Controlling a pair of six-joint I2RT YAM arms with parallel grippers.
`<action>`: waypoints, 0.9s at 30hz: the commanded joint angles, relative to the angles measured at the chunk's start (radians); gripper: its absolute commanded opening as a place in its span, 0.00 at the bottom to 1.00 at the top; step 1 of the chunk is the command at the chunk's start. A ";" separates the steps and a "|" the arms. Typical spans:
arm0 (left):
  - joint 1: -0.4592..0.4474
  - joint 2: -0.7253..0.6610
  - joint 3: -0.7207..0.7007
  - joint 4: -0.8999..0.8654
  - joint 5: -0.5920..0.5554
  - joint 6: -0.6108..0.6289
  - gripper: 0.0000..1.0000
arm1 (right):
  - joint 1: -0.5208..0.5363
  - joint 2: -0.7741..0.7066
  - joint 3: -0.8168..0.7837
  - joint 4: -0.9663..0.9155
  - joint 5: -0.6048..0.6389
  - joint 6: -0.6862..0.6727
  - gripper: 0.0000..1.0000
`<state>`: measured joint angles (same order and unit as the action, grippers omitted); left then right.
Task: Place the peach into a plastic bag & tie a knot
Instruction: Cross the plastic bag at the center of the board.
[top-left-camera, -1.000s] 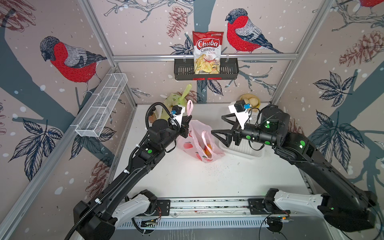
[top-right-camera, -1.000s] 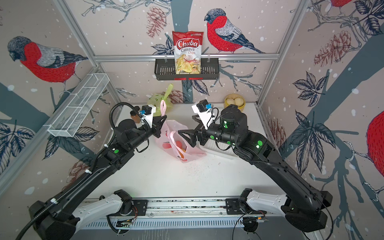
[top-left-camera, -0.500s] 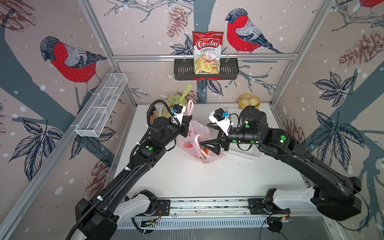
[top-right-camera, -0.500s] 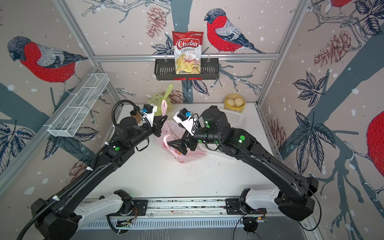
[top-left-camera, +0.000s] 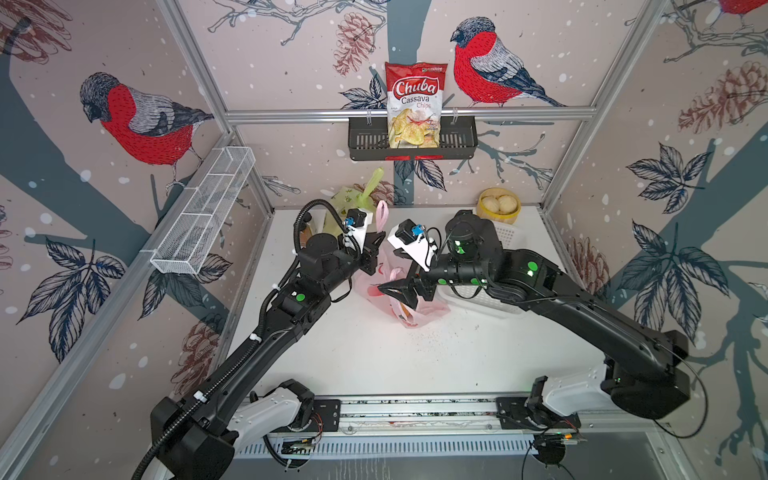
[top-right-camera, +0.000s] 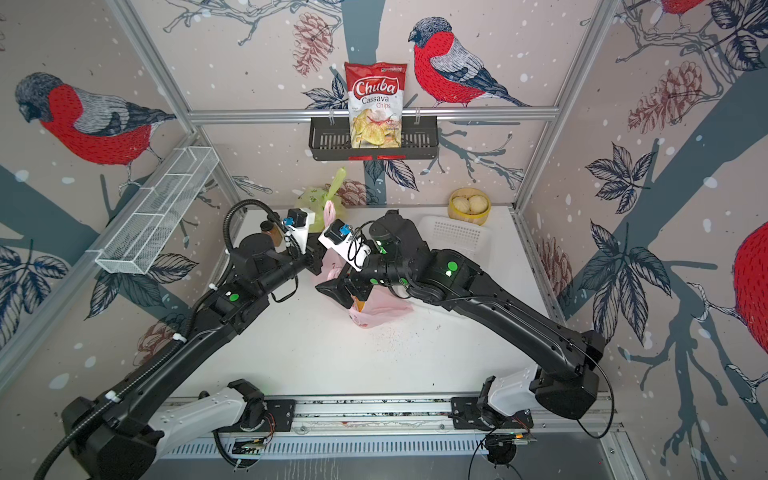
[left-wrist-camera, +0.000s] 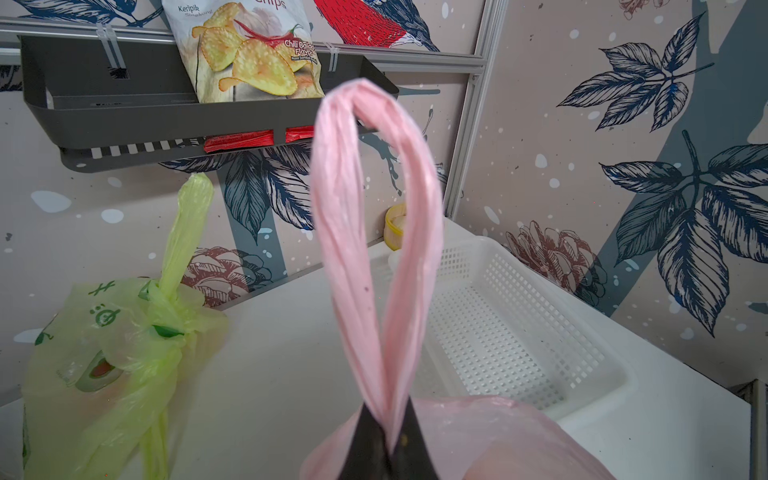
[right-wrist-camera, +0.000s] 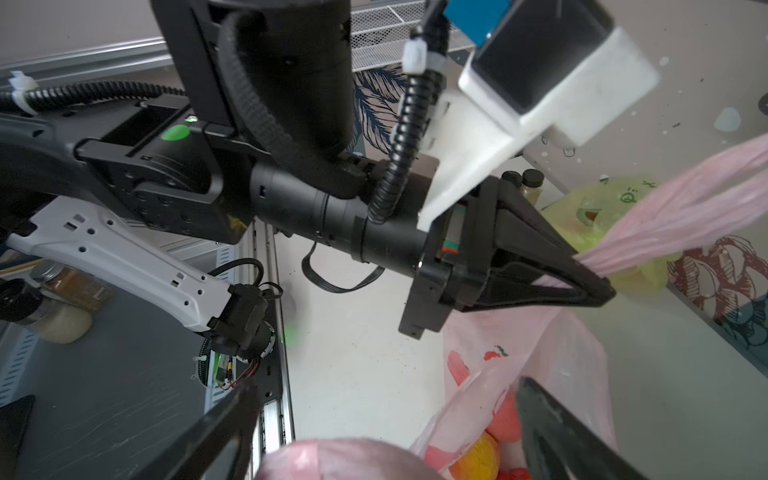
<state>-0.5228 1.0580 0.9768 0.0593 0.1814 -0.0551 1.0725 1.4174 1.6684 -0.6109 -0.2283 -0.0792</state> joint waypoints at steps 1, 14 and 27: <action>0.006 -0.004 0.003 0.014 0.013 -0.005 0.00 | -0.002 0.004 0.017 -0.022 0.048 0.001 0.71; 0.006 -0.047 0.096 -0.159 0.309 -0.031 0.00 | -0.082 -0.049 0.080 0.069 -0.068 0.066 0.02; -0.030 -0.034 0.111 -0.257 0.344 -0.040 0.00 | -0.147 -0.004 0.030 0.165 -0.206 0.128 0.00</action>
<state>-0.5415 1.0195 1.0859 -0.1993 0.5049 -0.0990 0.9337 1.4010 1.6981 -0.5198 -0.3805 0.0200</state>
